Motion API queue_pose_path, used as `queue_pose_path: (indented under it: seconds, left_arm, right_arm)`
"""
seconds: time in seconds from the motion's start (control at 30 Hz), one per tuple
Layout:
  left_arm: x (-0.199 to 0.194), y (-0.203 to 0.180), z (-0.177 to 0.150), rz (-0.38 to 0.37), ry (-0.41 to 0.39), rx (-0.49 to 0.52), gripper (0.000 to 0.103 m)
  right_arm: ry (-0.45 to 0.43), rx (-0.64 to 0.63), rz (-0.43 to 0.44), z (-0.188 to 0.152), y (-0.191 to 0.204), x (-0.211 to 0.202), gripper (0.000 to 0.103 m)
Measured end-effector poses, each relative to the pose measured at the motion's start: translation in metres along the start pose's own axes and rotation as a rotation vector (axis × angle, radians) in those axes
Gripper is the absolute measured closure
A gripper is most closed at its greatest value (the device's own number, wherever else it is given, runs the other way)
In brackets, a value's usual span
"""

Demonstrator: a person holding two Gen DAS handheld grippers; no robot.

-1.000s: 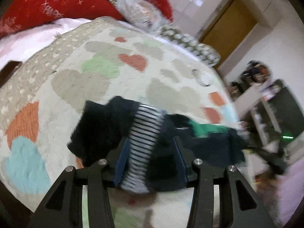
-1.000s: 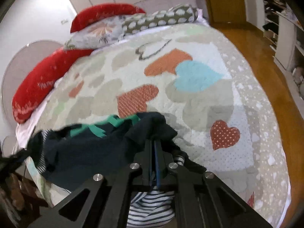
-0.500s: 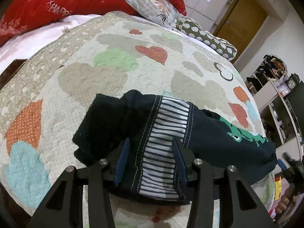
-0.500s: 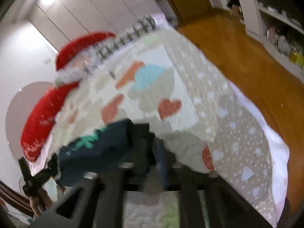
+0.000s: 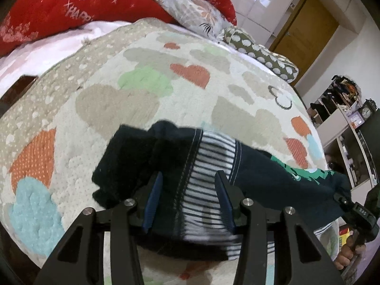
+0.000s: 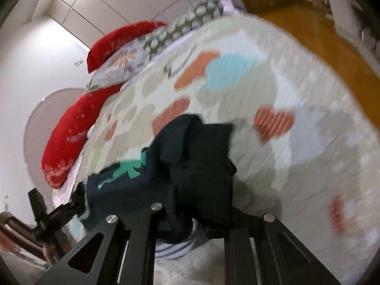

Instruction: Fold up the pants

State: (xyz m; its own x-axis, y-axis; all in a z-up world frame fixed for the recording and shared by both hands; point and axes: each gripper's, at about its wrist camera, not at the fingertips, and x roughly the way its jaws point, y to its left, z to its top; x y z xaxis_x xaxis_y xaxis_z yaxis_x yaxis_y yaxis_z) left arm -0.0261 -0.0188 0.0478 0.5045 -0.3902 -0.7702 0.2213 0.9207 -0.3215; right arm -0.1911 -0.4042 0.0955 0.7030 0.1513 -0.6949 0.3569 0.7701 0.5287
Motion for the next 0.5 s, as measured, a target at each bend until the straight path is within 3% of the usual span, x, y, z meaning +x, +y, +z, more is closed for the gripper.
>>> queue_pose_path:
  seconds: [0.13,0.23,0.37,0.5]
  left_arm:
    - [0.020,-0.007,-0.002,0.091,0.017,0.005,0.058]
    - [0.019,-0.015,-0.007,0.129,0.039,0.078,0.058]
    - [-0.014,-0.013,-0.009,0.017,0.078,0.051,0.058]
    - [-0.021,-0.028,0.000,-0.012,0.042,0.061,0.051]
  right_arm:
    - [-0.002,0.001,-0.022,0.005,-0.005,-0.007,0.086]
    - [0.047,-0.062,-0.182,-0.008,-0.002,0.008,0.068]
    - [0.012,-0.113,-0.198,-0.017,0.006,-0.017,0.055]
    - [-0.165,-0.147,-0.309,-0.014,0.014,-0.066,0.052]
